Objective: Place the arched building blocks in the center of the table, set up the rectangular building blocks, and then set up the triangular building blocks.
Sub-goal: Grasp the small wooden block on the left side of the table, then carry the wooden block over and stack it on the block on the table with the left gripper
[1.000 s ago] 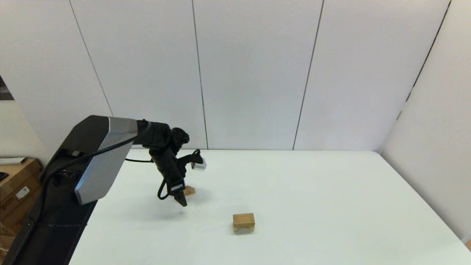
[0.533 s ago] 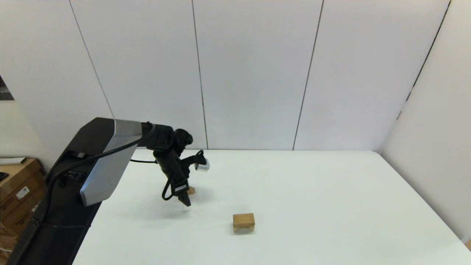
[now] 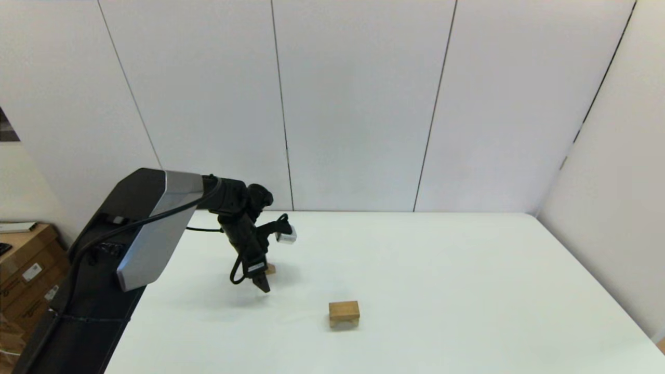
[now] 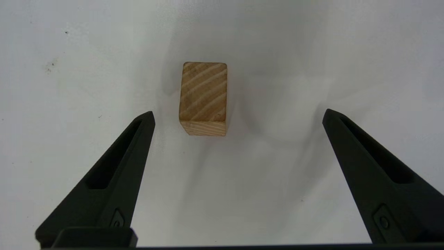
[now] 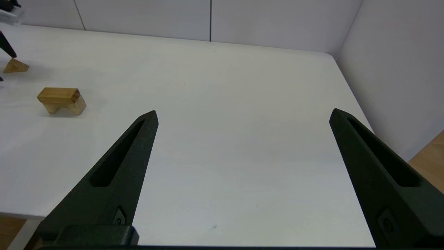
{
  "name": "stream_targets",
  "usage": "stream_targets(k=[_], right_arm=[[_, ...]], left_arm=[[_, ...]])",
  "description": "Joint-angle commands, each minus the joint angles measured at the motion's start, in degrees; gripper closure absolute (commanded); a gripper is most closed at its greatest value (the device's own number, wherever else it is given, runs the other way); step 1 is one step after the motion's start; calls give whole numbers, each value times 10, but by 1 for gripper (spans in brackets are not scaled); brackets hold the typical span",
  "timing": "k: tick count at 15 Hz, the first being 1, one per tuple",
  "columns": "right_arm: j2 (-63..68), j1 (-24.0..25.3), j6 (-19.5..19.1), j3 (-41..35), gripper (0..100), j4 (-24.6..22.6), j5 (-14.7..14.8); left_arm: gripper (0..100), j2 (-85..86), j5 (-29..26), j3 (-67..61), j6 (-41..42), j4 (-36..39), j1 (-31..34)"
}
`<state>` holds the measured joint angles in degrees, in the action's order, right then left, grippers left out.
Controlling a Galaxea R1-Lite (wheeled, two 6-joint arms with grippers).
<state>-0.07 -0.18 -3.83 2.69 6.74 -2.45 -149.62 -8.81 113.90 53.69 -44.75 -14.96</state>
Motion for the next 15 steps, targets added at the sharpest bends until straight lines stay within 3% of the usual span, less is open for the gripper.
stream_targets(k=[1,10,15], right_arm=[[0,0,0,-1,0,0,0],[0,0,0,0,0,0,0],[0,0,0,-1,0,0,-1]], left_arm=[[100,-2,-2,0,4,0,0],[100,-4,-2,0,-2,16,0],[100,114,-8,-2,-9,-41,-14]])
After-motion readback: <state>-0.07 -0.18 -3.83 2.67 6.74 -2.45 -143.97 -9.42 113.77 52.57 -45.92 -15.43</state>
